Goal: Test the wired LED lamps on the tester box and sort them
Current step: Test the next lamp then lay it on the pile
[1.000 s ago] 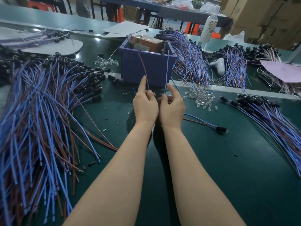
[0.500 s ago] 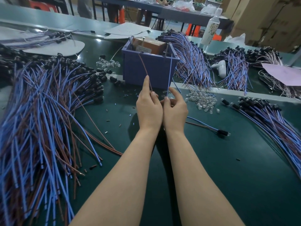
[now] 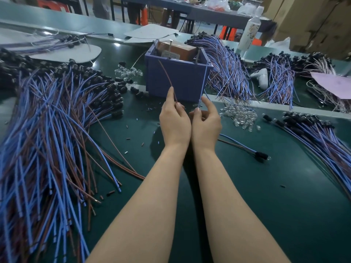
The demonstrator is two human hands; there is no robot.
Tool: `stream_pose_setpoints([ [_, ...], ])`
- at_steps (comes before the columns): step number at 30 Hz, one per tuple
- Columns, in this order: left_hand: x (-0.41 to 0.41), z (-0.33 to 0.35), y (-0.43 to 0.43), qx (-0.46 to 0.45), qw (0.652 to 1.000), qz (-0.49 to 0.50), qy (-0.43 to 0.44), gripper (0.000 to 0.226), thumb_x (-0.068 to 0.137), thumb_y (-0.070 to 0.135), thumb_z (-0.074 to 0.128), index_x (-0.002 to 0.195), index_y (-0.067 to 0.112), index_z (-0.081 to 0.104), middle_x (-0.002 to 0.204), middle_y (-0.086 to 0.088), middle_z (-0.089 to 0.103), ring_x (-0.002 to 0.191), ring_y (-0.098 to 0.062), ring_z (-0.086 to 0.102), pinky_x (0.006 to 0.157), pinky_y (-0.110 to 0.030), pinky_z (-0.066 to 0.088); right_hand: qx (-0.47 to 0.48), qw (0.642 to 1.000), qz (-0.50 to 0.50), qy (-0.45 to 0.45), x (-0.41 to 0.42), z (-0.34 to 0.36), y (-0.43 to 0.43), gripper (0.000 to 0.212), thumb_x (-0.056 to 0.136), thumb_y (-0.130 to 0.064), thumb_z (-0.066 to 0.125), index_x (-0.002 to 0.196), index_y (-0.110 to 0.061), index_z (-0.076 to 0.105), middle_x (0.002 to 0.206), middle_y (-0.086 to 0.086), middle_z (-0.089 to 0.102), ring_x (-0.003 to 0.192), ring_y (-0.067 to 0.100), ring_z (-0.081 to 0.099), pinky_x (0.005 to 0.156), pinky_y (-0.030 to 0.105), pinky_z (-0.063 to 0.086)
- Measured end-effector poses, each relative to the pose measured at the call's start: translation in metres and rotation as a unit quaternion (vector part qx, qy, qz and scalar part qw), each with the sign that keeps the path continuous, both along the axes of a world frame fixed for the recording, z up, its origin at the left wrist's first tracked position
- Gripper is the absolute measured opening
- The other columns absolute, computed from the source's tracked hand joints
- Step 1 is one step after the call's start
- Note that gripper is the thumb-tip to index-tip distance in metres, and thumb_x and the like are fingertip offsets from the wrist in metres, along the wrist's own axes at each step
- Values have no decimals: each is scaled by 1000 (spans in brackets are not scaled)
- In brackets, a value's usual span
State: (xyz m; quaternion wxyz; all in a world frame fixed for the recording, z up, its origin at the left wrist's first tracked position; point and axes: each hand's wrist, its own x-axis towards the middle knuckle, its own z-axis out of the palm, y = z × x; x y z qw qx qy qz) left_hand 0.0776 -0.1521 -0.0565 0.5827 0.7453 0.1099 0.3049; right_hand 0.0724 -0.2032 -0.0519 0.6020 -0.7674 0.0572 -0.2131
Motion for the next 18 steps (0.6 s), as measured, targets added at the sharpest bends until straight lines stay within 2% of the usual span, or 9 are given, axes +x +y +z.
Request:
stream_pose_setpoints([
  [5,2,0,1,-3,1000,-8,8,46,97,4,40,143,11,39,107,-14,63,100,-23,57,91,-20,38,-6,1000,9,5,0,0,-1,35,93,-7,50,126,-18,57,92,7,69,86,18,64,82,20,44],
  [10,0,-1,0,24,1000,-15,7,46,97,4,40,142,13,40,105,-13,63,97,-19,56,86,-14,34,-11,1000,7,12,-1,-1,-2,34,93,-8,51,124,-18,59,88,4,67,83,18,63,85,27,47],
  [14,0,0,0,28,999,-19,6,45,97,4,40,142,12,41,106,-13,63,98,-20,56,88,-16,36,-5,1000,7,15,-1,0,-2,33,93,-8,51,123,-18,60,91,7,69,84,19,64,84,26,47],
  [18,-1,1,0,37,999,-18,3,45,97,4,40,142,12,41,112,-15,63,104,-24,57,92,-20,37,-7,1000,6,14,0,-2,-3,33,92,-9,52,123,-18,60,82,-2,62,78,13,59,79,21,45],
])
